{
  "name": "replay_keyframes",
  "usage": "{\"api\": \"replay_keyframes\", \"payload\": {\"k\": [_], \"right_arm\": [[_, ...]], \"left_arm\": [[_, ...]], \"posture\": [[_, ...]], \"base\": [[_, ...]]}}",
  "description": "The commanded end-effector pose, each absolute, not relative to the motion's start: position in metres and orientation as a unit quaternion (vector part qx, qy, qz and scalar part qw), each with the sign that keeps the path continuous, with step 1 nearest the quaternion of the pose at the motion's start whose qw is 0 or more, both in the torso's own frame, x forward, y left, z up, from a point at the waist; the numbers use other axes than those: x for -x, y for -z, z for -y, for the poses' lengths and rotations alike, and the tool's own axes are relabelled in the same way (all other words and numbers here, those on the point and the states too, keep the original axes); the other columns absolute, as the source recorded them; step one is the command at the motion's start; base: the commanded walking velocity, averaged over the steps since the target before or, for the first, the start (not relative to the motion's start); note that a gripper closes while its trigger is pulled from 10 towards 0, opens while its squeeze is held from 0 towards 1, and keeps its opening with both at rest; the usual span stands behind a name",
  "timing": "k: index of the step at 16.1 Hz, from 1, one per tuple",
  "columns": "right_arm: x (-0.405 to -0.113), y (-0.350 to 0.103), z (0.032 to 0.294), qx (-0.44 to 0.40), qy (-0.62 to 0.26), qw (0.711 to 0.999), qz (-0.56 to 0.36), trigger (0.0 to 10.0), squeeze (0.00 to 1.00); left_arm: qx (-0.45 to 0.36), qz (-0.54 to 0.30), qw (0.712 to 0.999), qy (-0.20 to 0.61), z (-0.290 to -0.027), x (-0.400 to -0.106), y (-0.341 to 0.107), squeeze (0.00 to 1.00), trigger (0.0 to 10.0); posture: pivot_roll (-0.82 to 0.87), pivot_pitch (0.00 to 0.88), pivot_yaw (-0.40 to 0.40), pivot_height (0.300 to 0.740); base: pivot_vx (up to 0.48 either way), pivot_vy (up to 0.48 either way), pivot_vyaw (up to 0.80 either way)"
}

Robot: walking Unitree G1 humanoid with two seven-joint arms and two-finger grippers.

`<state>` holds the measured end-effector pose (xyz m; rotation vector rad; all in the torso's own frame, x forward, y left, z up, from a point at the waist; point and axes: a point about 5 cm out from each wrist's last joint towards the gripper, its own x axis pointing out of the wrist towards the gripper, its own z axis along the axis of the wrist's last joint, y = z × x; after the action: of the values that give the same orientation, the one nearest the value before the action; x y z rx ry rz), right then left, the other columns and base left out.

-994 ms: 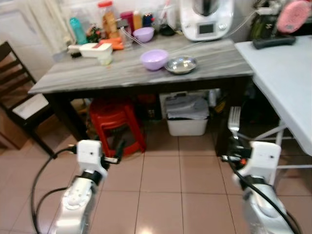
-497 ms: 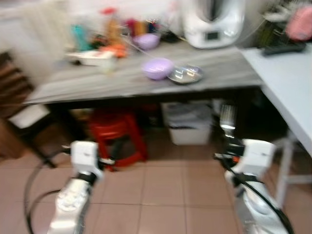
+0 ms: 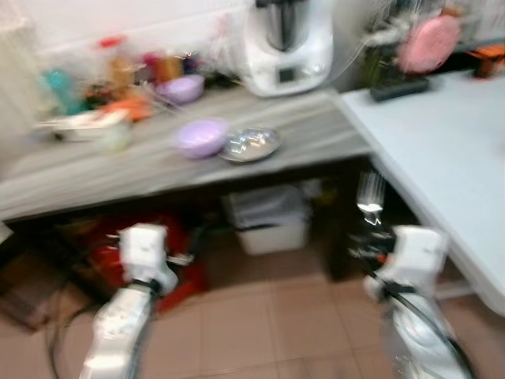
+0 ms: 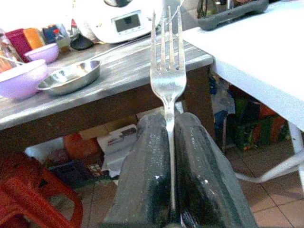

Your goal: Setting the table

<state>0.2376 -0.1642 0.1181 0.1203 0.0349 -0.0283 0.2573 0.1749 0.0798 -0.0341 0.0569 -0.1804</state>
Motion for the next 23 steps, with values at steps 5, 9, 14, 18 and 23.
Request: {"api": "replay_keyframes", "payload": {"k": [5,9,14,18,23], "right_arm": [[-0.2405,-0.1226,0.1664,-0.051,0.013,0.999,-0.008,10.0,0.0],[-0.2411,-0.1217,0.1655,-0.051,0.012,0.999,-0.01,10.0,0.0],[-0.2421,-0.1214,0.1653,-0.052,0.01,0.999,-0.01,10.0,0.0],[-0.2427,-0.1221,0.1643,-0.051,0.007,0.999,-0.009,10.0,0.0],[-0.2442,-0.1218,0.1654,-0.053,0.015,0.998,-0.01,10.0,0.0]], "left_arm": [[0.018,-0.017,0.995,0.098,-0.1698,-0.2609,-0.0854,0.0,10.0],[0.018,-0.018,0.995,0.099,-0.1699,-0.2611,-0.085,0.0,10.0],[0.02,-0.018,0.994,0.102,-0.1673,-0.2617,-0.085,0.0,10.0],[0.022,-0.018,0.994,0.104,-0.1663,-0.2617,-0.085,0.0,10.0],[0.028,-0.02,0.994,0.105,-0.1642,-0.2613,-0.0848,0.0,10.0]], "posture": [[-0.08,0.0,0.149,0.74],[-0.08,0.0,0.149,0.74],[-0.08,0.0,0.149,0.74],[-0.08,0.0,0.146,0.74],[-0.08,0.0,0.143,0.74]], "base": [[0.365,0.0,0.0],[0.363,0.0,0.54],[0.365,0.0,0.43],[0.362,0.0,0.28],[0.348,0.0,0.0]]}}
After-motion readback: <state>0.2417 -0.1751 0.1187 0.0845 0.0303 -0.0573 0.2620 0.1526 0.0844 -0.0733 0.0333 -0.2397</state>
